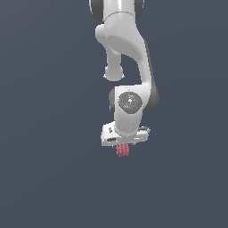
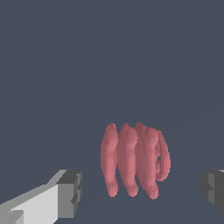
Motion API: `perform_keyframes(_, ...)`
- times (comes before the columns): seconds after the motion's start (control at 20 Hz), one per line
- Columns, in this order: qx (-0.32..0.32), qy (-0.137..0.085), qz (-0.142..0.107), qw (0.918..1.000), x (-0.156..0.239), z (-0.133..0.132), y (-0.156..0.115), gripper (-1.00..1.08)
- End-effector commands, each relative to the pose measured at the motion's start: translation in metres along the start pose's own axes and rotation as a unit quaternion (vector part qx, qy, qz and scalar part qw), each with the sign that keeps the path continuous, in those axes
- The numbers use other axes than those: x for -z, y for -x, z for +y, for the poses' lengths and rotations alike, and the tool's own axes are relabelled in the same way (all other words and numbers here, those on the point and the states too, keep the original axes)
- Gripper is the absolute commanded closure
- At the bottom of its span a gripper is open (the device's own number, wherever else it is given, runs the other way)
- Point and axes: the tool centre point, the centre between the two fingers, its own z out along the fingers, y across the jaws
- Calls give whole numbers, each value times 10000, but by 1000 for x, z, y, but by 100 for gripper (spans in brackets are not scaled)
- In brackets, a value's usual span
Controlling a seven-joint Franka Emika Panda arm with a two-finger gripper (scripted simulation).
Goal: Pick up the object and move it to a goal position.
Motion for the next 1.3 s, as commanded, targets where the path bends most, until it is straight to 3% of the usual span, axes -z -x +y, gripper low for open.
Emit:
perform_keyframes(0.0, 0, 0, -3, 10000, -5, 0, 0, -92)
perform_keyframes(0.4, 4, 0, -3, 10000, -44, 0, 1, -92)
perform_keyframes(0.7, 4, 0, -3, 10000, -49, 0, -1, -92)
perform_keyframes(0.75, 4, 0, -3, 10000, -49, 0, -1, 108)
perform_keyframes(1.25, 4, 0, -3, 10000, -49, 0, 0, 108)
